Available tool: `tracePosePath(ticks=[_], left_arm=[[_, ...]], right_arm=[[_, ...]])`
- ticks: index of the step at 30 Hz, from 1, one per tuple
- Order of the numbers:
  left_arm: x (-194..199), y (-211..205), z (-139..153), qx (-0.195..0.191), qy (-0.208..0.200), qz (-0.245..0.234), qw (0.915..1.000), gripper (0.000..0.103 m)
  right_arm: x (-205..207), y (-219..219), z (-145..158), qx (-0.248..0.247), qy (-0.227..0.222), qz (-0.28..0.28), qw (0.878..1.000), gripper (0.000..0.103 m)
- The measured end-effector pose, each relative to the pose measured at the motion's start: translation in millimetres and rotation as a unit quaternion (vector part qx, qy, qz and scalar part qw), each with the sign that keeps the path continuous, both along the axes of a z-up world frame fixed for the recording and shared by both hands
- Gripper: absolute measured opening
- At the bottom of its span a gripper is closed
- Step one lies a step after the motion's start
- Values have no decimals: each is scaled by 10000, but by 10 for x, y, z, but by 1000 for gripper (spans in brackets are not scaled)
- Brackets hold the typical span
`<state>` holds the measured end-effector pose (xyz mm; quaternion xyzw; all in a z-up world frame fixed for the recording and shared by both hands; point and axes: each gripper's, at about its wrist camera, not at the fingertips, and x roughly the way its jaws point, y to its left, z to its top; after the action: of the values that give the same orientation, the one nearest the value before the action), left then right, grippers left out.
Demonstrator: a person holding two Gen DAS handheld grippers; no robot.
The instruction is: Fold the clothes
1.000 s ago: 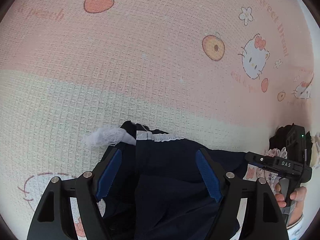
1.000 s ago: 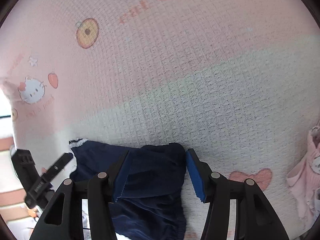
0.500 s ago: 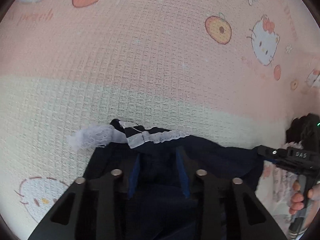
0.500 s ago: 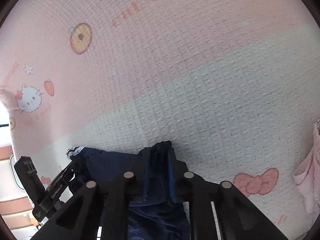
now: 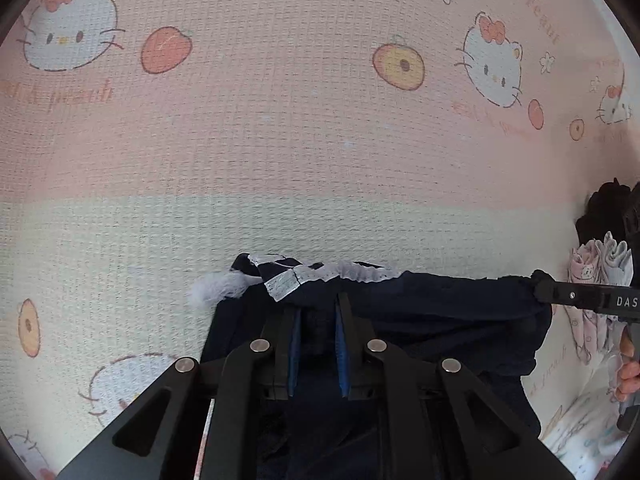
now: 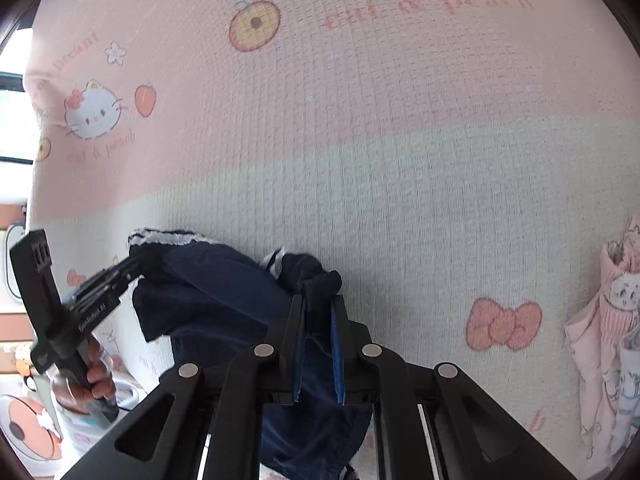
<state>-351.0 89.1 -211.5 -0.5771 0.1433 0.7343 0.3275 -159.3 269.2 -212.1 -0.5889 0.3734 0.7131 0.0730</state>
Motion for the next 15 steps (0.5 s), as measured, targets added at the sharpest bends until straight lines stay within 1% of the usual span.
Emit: tracePosePath(ticks=[7, 11, 13, 15], left_arm=[[62, -329, 198, -33, -157, -179, 9997, 13], [108, -521, 214, -18, -345, -206, 9992, 13], [111, -619, 195, -32, -489, -176, 9986, 13], [92, -720, 171, -56, -637, -138, 9979, 13]], right_arm=[[101, -117, -29, -49, -110, 312, 9994, 10], [97, -208, -86, -39, -194, 441, 9988, 10], [256, -151, -32, -60, -250, 518, 9983, 10], [309, -183, -60, -76, -319, 571, 9978, 10]])
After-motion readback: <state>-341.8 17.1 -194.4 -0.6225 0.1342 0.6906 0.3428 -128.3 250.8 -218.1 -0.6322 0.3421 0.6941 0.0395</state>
